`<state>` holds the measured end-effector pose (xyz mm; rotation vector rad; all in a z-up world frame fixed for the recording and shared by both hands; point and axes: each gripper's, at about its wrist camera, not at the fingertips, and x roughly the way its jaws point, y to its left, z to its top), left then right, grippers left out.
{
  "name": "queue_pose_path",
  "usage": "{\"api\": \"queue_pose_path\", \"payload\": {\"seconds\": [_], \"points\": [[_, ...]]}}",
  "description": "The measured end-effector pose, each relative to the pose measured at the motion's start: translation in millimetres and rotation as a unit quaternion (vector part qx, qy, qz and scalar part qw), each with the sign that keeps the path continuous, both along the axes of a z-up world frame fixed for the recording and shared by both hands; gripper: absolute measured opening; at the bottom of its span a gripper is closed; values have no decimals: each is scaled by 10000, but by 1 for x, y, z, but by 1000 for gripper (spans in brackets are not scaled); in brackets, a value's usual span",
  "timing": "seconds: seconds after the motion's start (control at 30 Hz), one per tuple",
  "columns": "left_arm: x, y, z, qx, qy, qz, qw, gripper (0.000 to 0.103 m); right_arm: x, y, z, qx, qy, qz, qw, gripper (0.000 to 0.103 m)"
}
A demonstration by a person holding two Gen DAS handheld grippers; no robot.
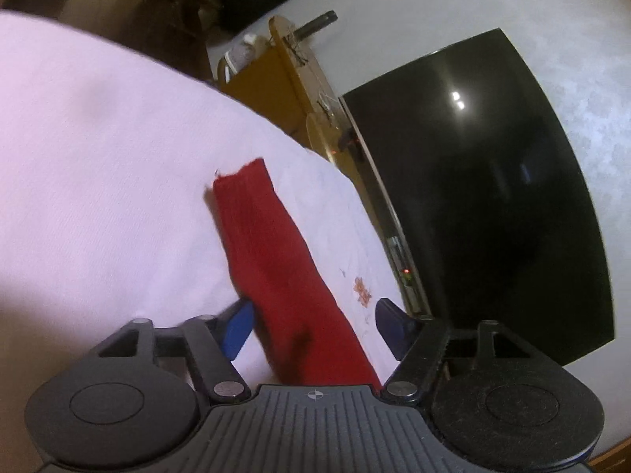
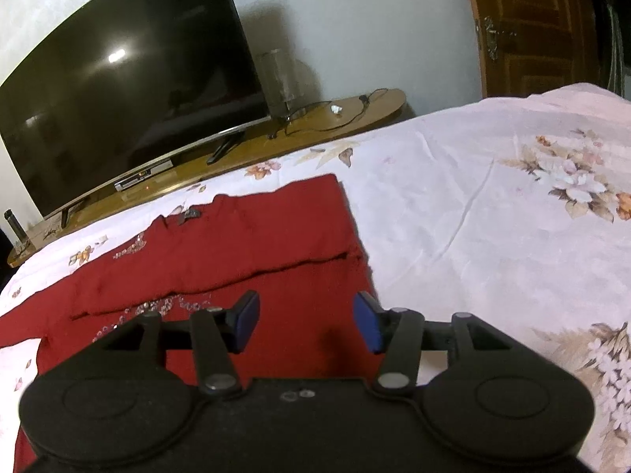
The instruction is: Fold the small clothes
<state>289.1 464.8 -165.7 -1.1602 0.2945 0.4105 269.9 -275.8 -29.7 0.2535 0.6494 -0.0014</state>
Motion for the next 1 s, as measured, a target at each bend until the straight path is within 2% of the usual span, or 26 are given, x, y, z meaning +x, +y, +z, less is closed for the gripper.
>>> {"api": "queue_pose_path", "payload": {"seconds": [0.1,0.2,0.23,0.27,0.3,0.37,0.43,0.5,0.6,0.77,0.87,1.0], "points": [[9,4,3,133,207,-3,9997,68,0,5,-4,-15,49,59,10000,52],[25,0,10,557,602,-64,9966,67,0,7,-4,-36,55,100,9999,52],[29,-1,15,730,750,-94,9945,52,0,7,-5,-37,64,114,9999,52],[37,-3,18,939,1064,-145,9898,37,0,7,-5,-42,66,122,9999,52],[44,-1,21,1064,1343,-234,9849,4,0,6,-5,-40,62,121,9999,52],[45,2,25,936,1387,-348,9853,4,-1,2,-4,4,33,95,9999,52],[44,-10,44,1237,1112,-482,9849,4,-2,-3,-4,49,6,51,10000,52],[48,-35,66,1582,786,-852,9806,4,-6,-10,-4,99,-31,0,9999,53],[68,-94,97,2058,382,-1540,9656,4,-9,-21,-6,178,-19,-66,9998,53],[109,-217,120,2393,-86,-2585,9359,4,-10,-38,-10,382,-40,-197,9991,53],[132,-289,118,2548,-111,-3095,9161,4,-11,-45,-10,442,-68,-233,9987,53],[155,-374,105,2802,70,-3680,8866,4,-16,-61,-7,511,-136,-347,9980,54]]}}
